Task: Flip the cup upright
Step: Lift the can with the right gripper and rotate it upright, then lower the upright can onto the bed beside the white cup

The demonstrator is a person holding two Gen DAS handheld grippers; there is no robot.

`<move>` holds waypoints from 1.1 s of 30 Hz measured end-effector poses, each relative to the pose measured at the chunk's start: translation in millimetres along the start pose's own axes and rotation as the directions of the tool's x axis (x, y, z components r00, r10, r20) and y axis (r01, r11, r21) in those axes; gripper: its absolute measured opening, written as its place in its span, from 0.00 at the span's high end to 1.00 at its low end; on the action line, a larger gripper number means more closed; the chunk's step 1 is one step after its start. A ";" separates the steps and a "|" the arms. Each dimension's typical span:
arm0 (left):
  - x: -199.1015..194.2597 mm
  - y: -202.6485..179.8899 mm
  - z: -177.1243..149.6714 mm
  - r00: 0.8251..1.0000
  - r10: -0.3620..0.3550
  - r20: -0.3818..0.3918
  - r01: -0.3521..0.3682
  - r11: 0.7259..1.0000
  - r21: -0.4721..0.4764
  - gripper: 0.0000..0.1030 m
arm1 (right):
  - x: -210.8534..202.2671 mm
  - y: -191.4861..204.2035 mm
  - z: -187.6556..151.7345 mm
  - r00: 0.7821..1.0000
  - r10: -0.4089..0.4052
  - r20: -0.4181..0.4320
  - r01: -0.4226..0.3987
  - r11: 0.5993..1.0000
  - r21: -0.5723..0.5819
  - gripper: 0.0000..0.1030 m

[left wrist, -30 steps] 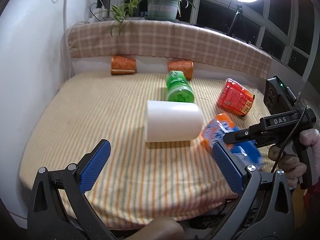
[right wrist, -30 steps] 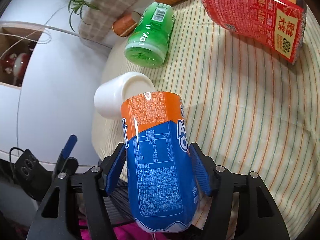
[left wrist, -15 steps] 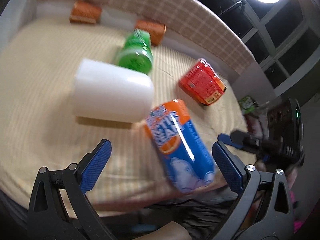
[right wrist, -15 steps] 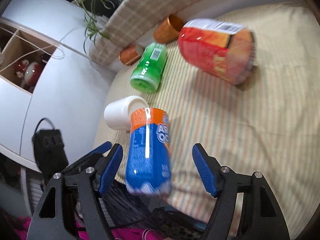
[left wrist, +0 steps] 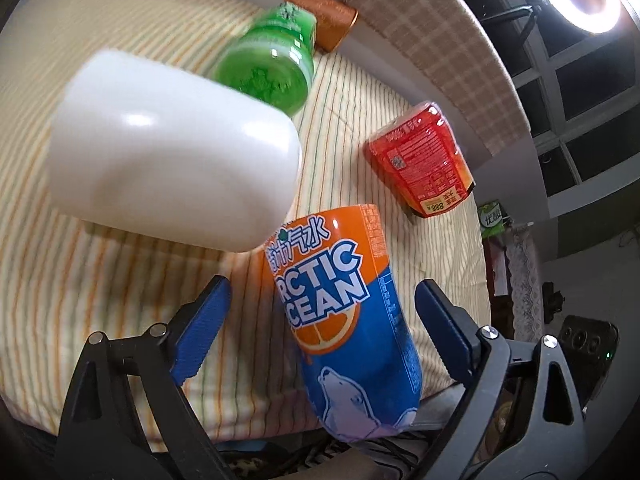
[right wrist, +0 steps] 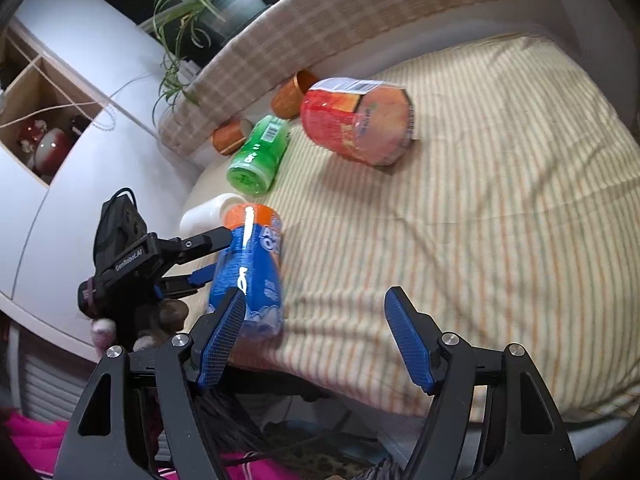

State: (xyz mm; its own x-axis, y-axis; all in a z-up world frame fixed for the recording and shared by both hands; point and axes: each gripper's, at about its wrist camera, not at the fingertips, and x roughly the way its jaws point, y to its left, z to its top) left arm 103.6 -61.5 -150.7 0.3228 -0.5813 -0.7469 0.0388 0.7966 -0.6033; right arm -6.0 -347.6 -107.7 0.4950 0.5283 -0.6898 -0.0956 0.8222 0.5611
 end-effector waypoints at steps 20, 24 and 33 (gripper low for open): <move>-22.5 -39.6 -15.6 0.995 0.036 0.096 -0.057 0.973 0.225 0.35 | -3.0 -14.7 -5.5 0.999 -0.036 0.029 0.035 0.999 0.030 0.30; -36.9 -46.5 -18.1 0.982 0.075 0.175 -0.124 0.949 0.290 0.35 | 2.0 -11.9 -4.6 0.999 -0.035 0.031 0.034 0.999 0.035 0.30; -53.4 -59.6 -27.4 0.927 0.153 0.341 -0.291 0.867 0.404 0.37 | 7.2 -7.3 -3.2 0.999 -0.038 0.028 0.038 0.999 0.021 0.30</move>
State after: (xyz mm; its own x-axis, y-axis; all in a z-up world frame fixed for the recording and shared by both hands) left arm 58.2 -82.4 -82.5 0.6281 -0.3611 -0.6893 0.3217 0.9271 -0.1926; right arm -4.5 -349.1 -118.2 0.5224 0.4902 -0.6976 -0.0589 0.8370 0.5441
